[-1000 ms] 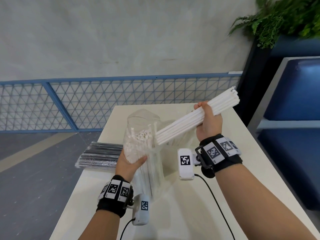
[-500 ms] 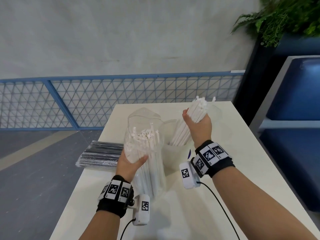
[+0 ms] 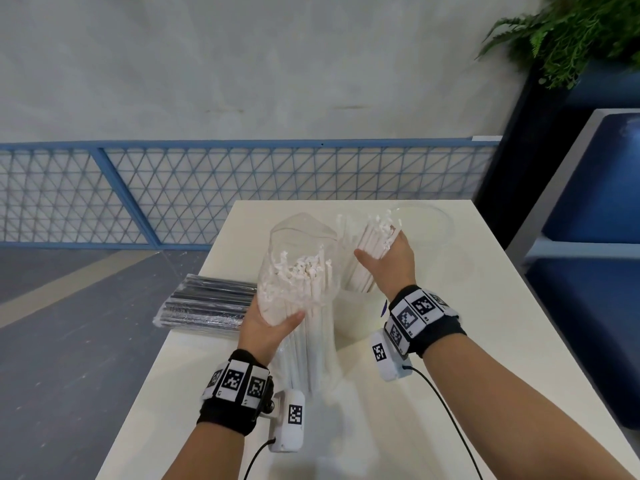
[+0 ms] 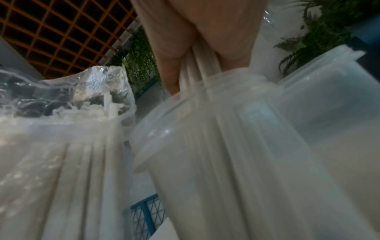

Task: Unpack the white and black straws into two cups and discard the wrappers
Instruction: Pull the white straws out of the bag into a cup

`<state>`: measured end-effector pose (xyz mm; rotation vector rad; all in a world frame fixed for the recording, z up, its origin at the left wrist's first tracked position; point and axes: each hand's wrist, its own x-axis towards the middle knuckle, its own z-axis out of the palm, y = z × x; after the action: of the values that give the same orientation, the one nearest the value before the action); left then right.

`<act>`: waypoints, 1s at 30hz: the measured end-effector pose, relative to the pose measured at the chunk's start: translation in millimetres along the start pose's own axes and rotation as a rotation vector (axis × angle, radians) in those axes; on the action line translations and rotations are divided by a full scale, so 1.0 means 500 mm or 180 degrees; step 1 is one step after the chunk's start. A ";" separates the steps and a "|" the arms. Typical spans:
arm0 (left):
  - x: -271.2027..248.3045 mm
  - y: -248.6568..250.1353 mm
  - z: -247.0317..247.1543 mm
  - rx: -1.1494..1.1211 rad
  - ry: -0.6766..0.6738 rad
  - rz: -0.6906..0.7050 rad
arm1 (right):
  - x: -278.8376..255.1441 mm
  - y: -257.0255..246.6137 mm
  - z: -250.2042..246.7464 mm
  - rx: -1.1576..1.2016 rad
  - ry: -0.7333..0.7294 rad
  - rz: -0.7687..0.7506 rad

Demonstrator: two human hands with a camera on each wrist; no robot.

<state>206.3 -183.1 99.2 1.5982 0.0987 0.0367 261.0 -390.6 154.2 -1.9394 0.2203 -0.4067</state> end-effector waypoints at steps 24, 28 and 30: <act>-0.002 -0.009 -0.002 -0.0122 -0.0242 0.0215 | -0.098 -0.062 0.036 0.0288 -0.0830 -0.1189; -0.002 -0.006 -0.001 -0.0353 -0.0328 0.0254 | -0.101 -0.033 0.041 0.0196 -0.1192 -0.0811; -0.001 -0.002 0.001 -0.0384 -0.0376 0.0268 | -0.099 -0.027 0.038 0.0139 -0.1269 -0.0767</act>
<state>205.9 -183.7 98.3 1.4799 -0.0617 0.0134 222.0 -352.1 151.0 -1.9646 -0.2807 -0.1710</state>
